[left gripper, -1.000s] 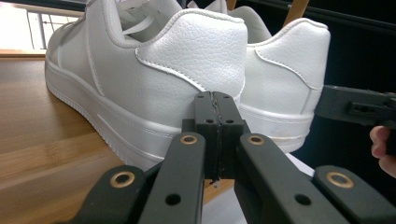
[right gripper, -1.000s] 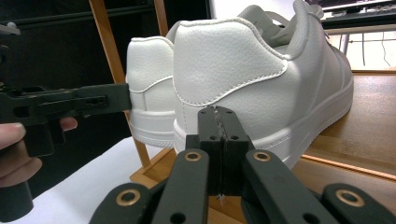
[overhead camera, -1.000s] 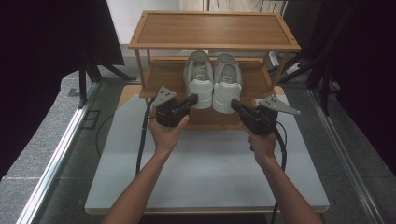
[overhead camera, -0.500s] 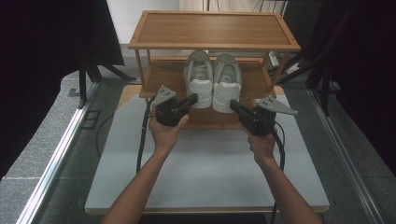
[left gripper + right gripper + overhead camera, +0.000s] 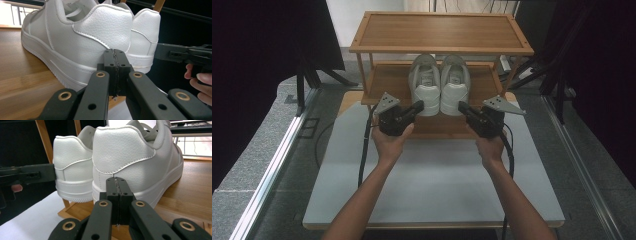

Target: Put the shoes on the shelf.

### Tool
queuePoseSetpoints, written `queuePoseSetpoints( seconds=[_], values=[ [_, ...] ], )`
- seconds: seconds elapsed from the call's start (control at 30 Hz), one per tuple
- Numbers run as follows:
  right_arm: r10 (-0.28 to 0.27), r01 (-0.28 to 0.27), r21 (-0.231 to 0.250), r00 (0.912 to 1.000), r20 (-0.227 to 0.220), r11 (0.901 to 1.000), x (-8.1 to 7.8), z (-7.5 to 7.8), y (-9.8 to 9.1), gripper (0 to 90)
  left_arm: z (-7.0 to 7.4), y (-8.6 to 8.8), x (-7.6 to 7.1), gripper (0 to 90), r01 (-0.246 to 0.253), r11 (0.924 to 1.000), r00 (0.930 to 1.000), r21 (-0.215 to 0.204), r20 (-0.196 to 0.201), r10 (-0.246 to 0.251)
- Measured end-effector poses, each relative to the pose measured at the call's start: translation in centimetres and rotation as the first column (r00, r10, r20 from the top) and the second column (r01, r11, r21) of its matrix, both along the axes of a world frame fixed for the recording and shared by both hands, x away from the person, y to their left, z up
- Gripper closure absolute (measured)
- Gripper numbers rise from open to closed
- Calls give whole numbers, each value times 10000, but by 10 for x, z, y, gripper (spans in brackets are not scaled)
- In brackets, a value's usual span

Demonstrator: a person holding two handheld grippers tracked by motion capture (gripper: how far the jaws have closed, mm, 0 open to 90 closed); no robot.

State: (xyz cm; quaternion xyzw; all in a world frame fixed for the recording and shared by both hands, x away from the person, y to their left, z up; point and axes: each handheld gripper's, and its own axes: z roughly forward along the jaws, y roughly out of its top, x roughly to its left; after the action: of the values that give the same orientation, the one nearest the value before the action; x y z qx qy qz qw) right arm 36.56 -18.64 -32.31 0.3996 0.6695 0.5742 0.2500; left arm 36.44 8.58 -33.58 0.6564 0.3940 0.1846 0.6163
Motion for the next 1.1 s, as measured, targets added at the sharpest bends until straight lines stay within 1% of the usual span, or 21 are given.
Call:
queuePoseSetpoints(
  seconds=[0.17, 0.23, 0.27, 0.37, 0.57, 0.63, 0.77, 0.87, 0.9, 1.07, 1.1],
  values=[
    [15, -15, 40, 10000, -30, 10000, 6, -1, 0, 896, 0, -1, 0, 891, -27, 10000, 10000, -45, -5, 27],
    [-28, 28, -24, 10000, -7, 10000, 8, -1, 1, 896, -1, -1, 0, 890, -62, 9999, 10000, -93, 8, 62],
    [-16, 17, 71, 10000, -32, 10000, 8, -1, 1, 896, -1, -1, 0, 888, -50, 9999, 10000, -112, -5, 50],
    [-8, 9, 160, 10000, -20, 9999, 8, -2, 0, 896, 0, -1, -1, 886, -51, 10000, 10000, -53, -2, 51],
    [67, -46, 682, 9995, -298, 9977, 9, -7, -4, 894, 1, -4, -1, 897, -250, 9992, 9994, 298, 238, 243],
    [119, -89, 727, 9991, -414, 9973, 10, -8, -5, 892, 2, -6, 0, 897, -424, 9977, 9984, 533, 402, 403],
    [111, -69, 667, 9979, -636, 9977, 11, -11, -7, 880, 2, -5, 3, 898, -528, 9981, 9980, 303, 363, 517],
    [208, -141, 830, 9965, -813, 9964, 11, -13, -9, 880, 2, -5, 3, 898, -561, 9982, 9978, 223, 354, 553],
    [214, -144, 869, 9965, -808, 9961, 11, -14, -10, 880, 1, -5, 3, 898, -532, 9984, 9980, 214, 355, 524],
    [251, -172, 909, 9960, -862, 9957, 12, -17, -12, 880, -3, -3, 2, 896, -389, 9992, 9987, -88, 311, 392],
    [268, -185, 983, 9961, -840, 9950, 12, -17, -12, 878, -3, -3, 2, 894, -346, 9993, 9990, -132, 279, 350]
  ],
)
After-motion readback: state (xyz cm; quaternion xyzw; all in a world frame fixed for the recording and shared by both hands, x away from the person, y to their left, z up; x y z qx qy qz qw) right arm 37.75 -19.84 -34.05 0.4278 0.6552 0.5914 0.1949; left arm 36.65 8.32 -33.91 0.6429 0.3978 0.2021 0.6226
